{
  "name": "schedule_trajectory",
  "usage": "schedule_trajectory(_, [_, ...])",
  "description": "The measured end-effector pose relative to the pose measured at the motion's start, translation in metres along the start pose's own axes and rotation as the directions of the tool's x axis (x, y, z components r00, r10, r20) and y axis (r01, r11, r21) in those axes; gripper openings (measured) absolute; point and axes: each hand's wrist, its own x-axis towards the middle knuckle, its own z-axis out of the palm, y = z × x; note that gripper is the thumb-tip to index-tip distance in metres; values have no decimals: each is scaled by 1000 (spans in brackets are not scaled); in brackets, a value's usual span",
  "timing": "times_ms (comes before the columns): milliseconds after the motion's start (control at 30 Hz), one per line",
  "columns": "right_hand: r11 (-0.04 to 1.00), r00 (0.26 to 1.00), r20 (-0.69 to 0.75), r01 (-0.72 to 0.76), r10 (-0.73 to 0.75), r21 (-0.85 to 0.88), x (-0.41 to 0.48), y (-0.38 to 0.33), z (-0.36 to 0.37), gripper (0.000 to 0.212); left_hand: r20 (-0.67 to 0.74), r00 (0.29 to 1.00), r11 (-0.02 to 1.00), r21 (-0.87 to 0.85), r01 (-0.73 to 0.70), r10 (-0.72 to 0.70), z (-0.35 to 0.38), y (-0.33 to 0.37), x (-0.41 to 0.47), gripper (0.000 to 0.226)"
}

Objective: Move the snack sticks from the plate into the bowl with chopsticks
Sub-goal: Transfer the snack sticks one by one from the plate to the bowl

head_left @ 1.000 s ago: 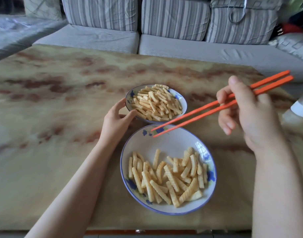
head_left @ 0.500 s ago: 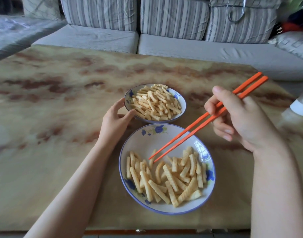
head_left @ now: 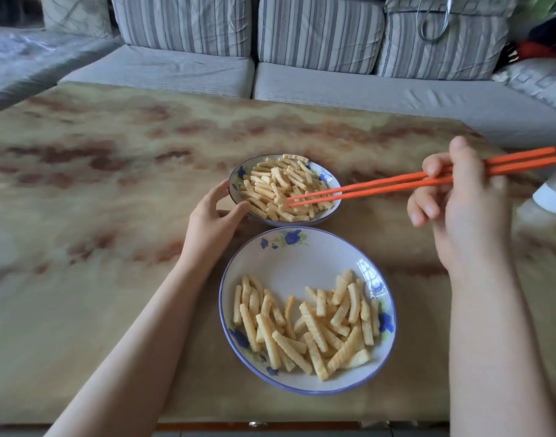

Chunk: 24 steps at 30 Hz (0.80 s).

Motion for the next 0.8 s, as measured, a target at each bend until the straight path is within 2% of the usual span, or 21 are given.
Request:
schedule_trajectory(133, [999, 993, -119, 28, -25, 21, -1, 13, 11, 41, -5, 1000, 1000, 12, 2, -2, -1, 0, 0, 48])
schedule_trajectory(333, [996, 996, -78, -49, 43, -77, -4, 35, 21, 45, 0, 1000, 1000, -1, 2, -2, 0, 1, 0, 46])
schedule_trajectory(500, [1000, 999, -44, 2, -4, -31, -3, 22, 14, 43, 1, 1000, 1000, -1, -4, 4, -1, 1, 0, 48])
schedule_trajectory(633, [998, 989, 144, -41, 35, 38, -4, 3, 3, 42, 8, 1000, 1000, -9, 9, -9, -1, 0, 0, 50])
schedule_trajectory(733, [990, 934, 342, -62, 102, -126, -10, -4, 0, 43, 9, 1000, 1000, 2, 3, -3, -2, -1, 0, 49])
schedule_trajectory(800, [979, 898, 420, -56, 136, -198, -15, -5, 1, 42, 12, 1000, 1000, -8, 11, -11, -1, -2, 1, 49])
